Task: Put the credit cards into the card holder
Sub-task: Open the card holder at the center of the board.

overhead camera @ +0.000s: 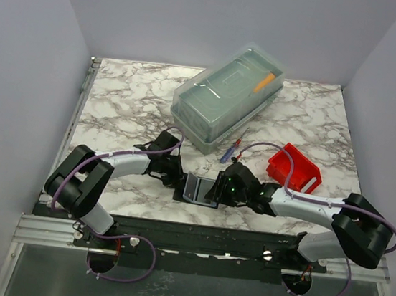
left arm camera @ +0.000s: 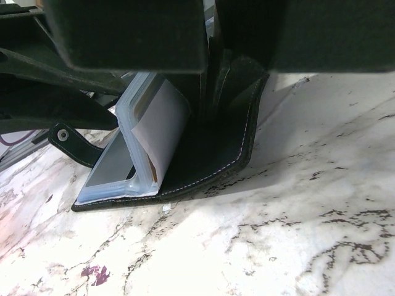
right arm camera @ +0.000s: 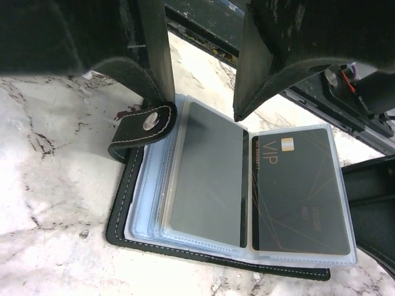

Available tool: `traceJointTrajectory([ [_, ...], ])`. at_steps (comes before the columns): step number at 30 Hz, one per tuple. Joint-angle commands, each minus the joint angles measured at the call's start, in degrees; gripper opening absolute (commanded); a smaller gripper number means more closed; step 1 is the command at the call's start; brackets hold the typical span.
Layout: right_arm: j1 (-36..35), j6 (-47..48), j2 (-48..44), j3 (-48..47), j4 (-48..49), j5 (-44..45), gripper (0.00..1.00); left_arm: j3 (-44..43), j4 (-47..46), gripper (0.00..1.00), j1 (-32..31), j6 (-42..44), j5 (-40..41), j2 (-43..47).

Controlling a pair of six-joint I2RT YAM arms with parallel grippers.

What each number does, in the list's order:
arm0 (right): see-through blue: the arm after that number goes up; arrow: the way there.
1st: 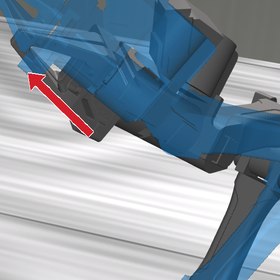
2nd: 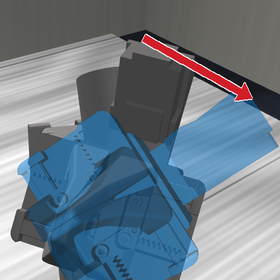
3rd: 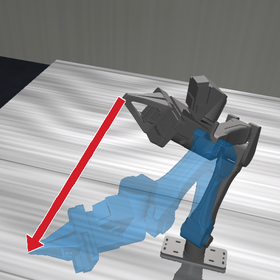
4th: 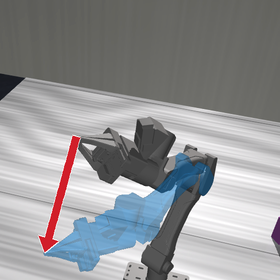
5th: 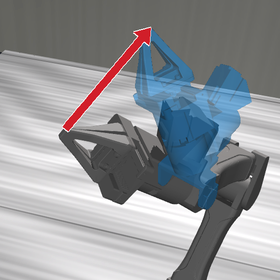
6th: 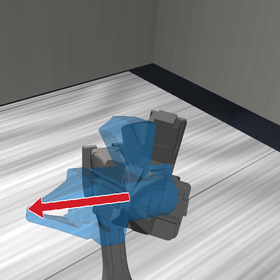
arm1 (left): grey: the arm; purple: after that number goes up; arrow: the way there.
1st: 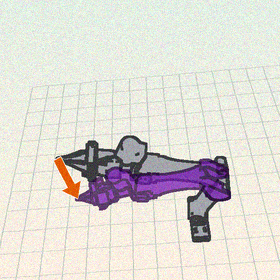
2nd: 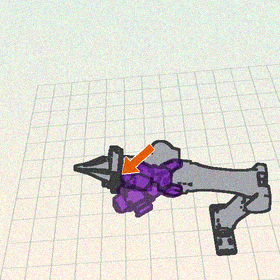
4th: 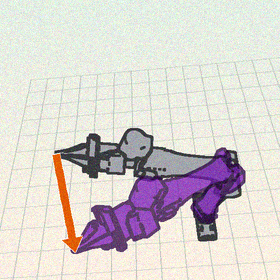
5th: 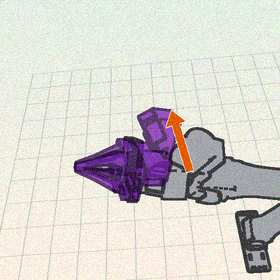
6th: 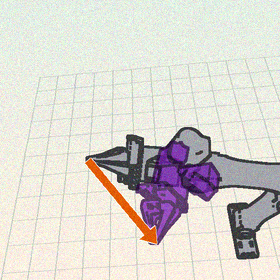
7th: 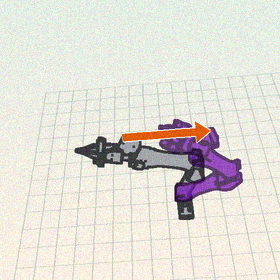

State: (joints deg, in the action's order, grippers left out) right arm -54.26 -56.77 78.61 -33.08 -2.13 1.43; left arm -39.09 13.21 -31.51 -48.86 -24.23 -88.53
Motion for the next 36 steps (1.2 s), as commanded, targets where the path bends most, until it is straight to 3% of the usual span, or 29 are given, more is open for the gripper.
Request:
traceJointTrajectory([
  [1, 0.61, -0.27, 1.35, 0.48, 1.6, -0.29, 0.46, 2.74, 3.49, 0.0, -0.74, 1.05, 4.29, -1.95],
  [10, 1.39, -0.36, 3.12, 1.16, 4.77, -1.08, 0.47, 2.66, 3.53, 0.0, -0.75, 1.18, 4.36, -2.04],
  [24, 2.04, 0.87, 5.95, 1.31, 16.69, -9.92, 0.48, 2.91, 3.31, 0.0, -0.77, 1.36, 4.37, -2.08],
  [36, 2.05, 1.53, 5.43, 0.12, 20.43, -13.78, 0.48, 2.9, 3.22, 0.0, -0.75, 1.31, 4.41, -2.08],
])
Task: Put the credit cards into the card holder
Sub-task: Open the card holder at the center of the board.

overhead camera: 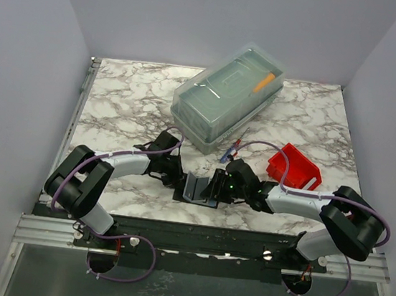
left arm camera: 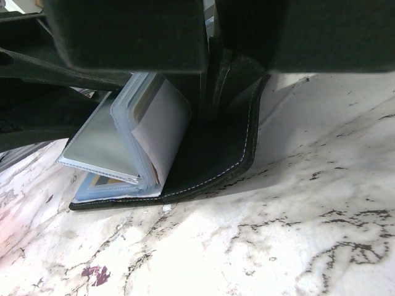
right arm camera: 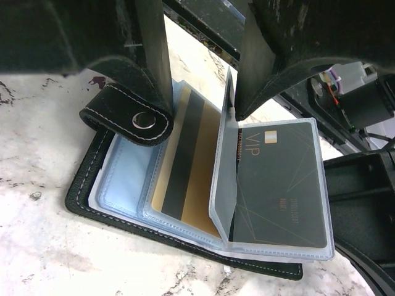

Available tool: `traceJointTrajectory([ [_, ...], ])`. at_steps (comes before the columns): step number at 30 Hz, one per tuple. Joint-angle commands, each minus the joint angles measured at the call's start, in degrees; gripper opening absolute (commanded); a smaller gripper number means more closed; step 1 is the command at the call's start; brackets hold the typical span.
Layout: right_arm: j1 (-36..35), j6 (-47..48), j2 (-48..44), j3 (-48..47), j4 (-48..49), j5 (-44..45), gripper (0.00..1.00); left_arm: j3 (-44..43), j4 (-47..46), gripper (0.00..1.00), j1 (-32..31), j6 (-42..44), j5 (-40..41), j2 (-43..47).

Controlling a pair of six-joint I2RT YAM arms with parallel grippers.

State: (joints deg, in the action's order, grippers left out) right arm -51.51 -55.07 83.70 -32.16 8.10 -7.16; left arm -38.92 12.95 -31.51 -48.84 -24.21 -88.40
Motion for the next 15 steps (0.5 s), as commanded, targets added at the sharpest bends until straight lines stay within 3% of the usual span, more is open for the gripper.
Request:
traceJointTrajectory([
  [1, -0.7, -0.07, 0.18, -0.73, 11.02, -5.85, 0.48, 2.68, 3.49, 0.0, -0.75, 1.29, 4.43, -2.2],
  [15, -0.7, 1.62, -1.8, -0.58, 23.65, -14.87, 0.52, 2.54, 3.49, 0.0, -0.75, 1.4, 4.43, -2.17],
])
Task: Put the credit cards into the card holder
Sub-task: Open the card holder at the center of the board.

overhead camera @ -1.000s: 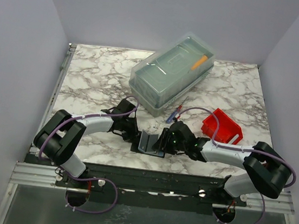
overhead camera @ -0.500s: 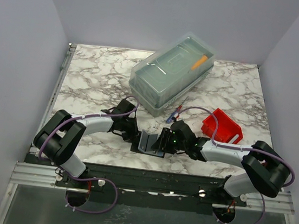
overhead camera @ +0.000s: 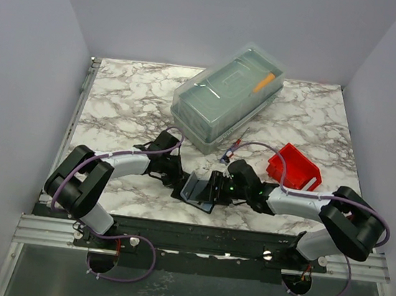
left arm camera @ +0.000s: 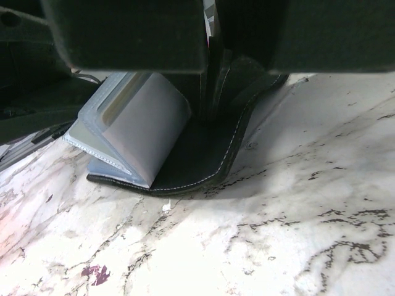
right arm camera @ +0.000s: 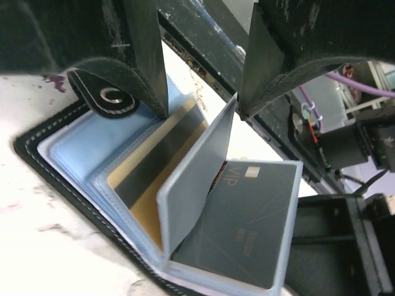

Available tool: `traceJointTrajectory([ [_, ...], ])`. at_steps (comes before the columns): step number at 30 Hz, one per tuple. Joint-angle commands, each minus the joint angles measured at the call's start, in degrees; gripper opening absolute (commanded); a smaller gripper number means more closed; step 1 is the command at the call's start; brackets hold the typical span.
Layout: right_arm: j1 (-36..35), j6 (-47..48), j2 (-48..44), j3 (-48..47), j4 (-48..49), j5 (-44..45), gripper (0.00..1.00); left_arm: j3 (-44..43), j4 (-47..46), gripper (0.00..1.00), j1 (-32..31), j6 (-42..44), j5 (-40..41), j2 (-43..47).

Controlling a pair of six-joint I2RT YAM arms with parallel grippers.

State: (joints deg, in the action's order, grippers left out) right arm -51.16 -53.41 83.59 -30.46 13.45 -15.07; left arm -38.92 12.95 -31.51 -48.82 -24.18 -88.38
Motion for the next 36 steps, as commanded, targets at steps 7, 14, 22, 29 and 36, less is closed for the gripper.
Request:
traceJointTrajectory([
  [7, -1.05, 2.06, 1.77, -9.11, 22.12, -11.03, 0.56, 2.41, 3.51, 0.0, -0.75, 1.38, 4.32, -2.28],
  [14, -1.05, 5.36, 3.02, -15.75, 3.55, -3.55, 0.61, 2.21, 3.57, 0.0, -0.75, 1.47, 4.4, -1.79],
  [22, -1.11, 0.33, -4.58, -6.99, -10.7, 1.44, 0.62, 2.28, 3.79, 0.0, 0.49, 2.5, 3.64, -1.05],
  [29, -1.49, -4.26, -8.08, 1.33, -5.7, -0.11, 0.63, 1.7, 10.35, 0.43, 5.89, 5.72, 4.51, 6.71],
  [36, -1.49, -6.0, -6.68, 2.33, -2.1, 1.36, 0.58, -6.12, 20.09, 0.57, 6.59, 5.64, 9.61, 17.03],
])
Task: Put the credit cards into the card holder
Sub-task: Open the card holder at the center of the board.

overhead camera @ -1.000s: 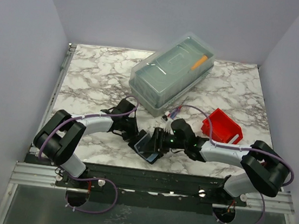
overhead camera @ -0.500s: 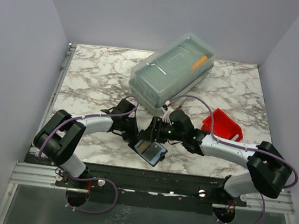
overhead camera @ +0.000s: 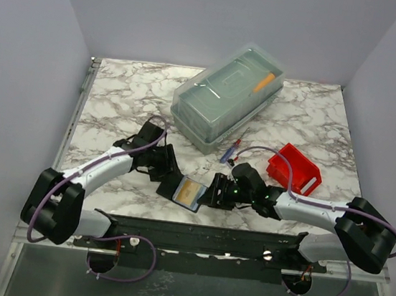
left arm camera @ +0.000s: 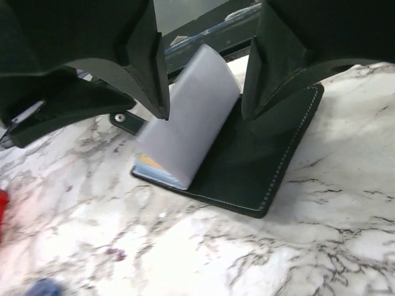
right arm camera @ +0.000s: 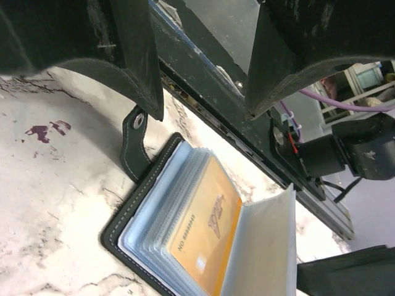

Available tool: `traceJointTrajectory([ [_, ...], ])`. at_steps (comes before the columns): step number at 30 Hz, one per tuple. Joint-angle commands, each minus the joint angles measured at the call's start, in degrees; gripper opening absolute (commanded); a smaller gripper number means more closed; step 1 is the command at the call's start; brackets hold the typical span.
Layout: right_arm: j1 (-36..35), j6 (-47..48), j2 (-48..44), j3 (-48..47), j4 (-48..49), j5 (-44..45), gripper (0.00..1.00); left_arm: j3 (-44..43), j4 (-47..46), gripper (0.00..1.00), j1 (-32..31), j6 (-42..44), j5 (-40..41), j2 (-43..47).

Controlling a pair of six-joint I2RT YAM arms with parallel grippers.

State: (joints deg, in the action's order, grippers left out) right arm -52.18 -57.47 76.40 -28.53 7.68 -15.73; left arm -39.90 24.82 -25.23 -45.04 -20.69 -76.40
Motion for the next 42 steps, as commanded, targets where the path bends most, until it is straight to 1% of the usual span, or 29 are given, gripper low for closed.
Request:
traceJointTrajectory([
  [1, -0.46, -1.86, 0.87, 0.24, 4.03, 2.0, 0.56, -6.16, 9.21, 0.57, 0.42, 2.0, 6.51, 5.76],
  [3, -0.46, -1.52, 2.03, -0.67, 3.8, 2.28, 0.56, -7.36, 9.38, 0.58, 0.44, 2.5, 4.21, 6.54],
  [6, -0.46, -1.24, 3.31, -1.81, 2.18, 3.69, 0.54, -7.96, 7.73, 0.58, 0.25, 3.67, -1.87, 5.06],
  [9, -0.46, -2.01, 3.68, -2.1, -0.32, 6.54, 0.43, -8.13, 7.15, 0.58, -0.96, 4.89, -5.13, 3.32],
  [11, -0.46, -1.49, 3.97, -2.62, -0.7, 6.97, 0.38, -8.61, 6.51, 0.57, -4.22, 5.17, -5.43, 3.06],
  [14, -0.42, -1.17, 4.74, -3.26, 0.58, 5.96, 0.32, -8.57, 3.99, 0.52, -8.61, 3.97, -5.65, 4.16],
  [15, -0.46, -1.37, 5.07, -3.36, 0.63, 6.34, 0.32, -8.2, 2.31, 0.5, -9.52, 3.56, -5.93, 4.19],
  [17, -0.46, -1.76, 5.92, -3.28, 1.38, 6.93, 0.31, -7.68, 1.79, 0.44, -10.48, 3.18, -5.34, 3.16],
  [19, -0.46, -1.55, 6.9, -3.88, 1.75, 6.62, 0.33, -7.09, 1.86, 0.42, -10.61, 3.05, -4.71, 1.51],
  [21, -0.46, -1.85, 7.43, -4.51, 1.57, 7.05, 0.33, -6.79, 2.92, 0.38, -10.54, 2.76, -0.63, 0.59],
  [23, -0.46, -2.58, 7.24, -4.24, 2.43, 7.31, 0.31, -6.41, 3.51, 0.31, -10.15, 2.82, 2.74, -1.02],
  [26, -0.46, -3.25, 7.4, -3.59, 4.4, 6.91, 0.26, -5.65, 3.48, 0.19, -8.18, 2.86, 2.9, -4.72],
  [27, -0.46, -3.1, 7.86, -3.82, 4.89, 6.34, 0.27, -5.27, 3.4, 0.15, -7.09, 2.83, 2.94, -5.51],
  [28, -0.46, -2.76, 8.49, -4.21, 5.12, 5.61, 0.27, -4.7, 3.11, 0.13, -5.89, 2.91, 3.0, -5.79],
  [32, -0.46, -2.46, 10.86, -5.31, 7.05, 3.42, 0.33, -1.7, 1.75, 0.12, -2.02, 3.85, 5.33, -5.27],
  [34, -0.49, -2.91, 11.71, -5.41, 8.43, 2.69, 0.36, -0.75, 0.66, 0.11, -1.59, 3.79, 4.54, -5.91],
  [39, -0.41, -4.74, 12.28, -4.9, 8.08, 2.97, 0.39, 1.96, -3.87, 0.06, -1.65, 1.51, 0.3, -8.84],
  [42, -0.3, -6.24, 12.35, -4.69, 6.76, 3.76, 0.44, 3.19, -5.49, 0.04, -1.63, 0.35, -0.55, -9.89],
])
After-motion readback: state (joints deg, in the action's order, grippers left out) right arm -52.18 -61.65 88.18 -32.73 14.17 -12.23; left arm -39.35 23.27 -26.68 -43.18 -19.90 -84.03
